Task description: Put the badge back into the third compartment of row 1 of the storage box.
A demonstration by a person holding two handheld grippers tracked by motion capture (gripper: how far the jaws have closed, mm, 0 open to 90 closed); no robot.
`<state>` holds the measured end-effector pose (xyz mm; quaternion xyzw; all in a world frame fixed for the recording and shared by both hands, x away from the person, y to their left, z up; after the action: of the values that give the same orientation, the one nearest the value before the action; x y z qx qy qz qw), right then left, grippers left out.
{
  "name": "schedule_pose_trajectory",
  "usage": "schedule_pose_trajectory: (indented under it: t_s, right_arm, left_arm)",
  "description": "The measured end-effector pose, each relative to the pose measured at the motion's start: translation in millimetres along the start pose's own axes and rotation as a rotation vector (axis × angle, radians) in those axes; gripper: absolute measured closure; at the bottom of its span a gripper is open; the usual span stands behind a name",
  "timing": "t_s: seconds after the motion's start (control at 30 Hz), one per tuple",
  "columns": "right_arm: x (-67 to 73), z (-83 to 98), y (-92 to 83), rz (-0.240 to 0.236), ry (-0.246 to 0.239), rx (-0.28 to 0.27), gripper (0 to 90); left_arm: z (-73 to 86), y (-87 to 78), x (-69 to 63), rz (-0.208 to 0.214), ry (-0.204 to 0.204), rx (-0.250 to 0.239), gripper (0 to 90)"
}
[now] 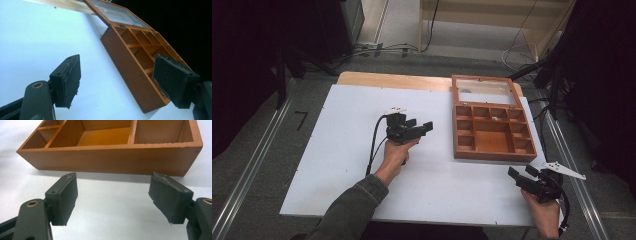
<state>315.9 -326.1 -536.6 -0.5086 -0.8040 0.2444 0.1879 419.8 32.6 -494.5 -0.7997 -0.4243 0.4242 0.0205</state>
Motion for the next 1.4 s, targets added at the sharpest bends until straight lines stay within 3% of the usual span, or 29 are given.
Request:
schedule_pose_trajectory:
  t_s: [0.77, 1.4]
  right_arm:
    - [0.1, 1.8, -0.8, 0.008, -0.002, 0.006, 21.3]
    - [0.1, 3.3, -1.5, 0.013, 0.001, 0.01, 21.3]
  left_arm:
    - [6.4, -43.4, 26.9, -0.016, -0.016, -0.029, 21.1]
    - [14.1, -82.4, 59.3, -0.059, -0.043, -0.056, 21.0]
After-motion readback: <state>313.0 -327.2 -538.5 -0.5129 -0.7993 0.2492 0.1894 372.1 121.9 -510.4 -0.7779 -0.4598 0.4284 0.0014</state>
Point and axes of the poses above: each handheld gripper's, and its own axes: y roughly forward along the jaws, z roughly out of its underside, x roughly to its left, the point moved 8 cm from there along y, roughly forward along the jaws, and after that the axes turned 14 degrees about -y, right-handed, at the moved point
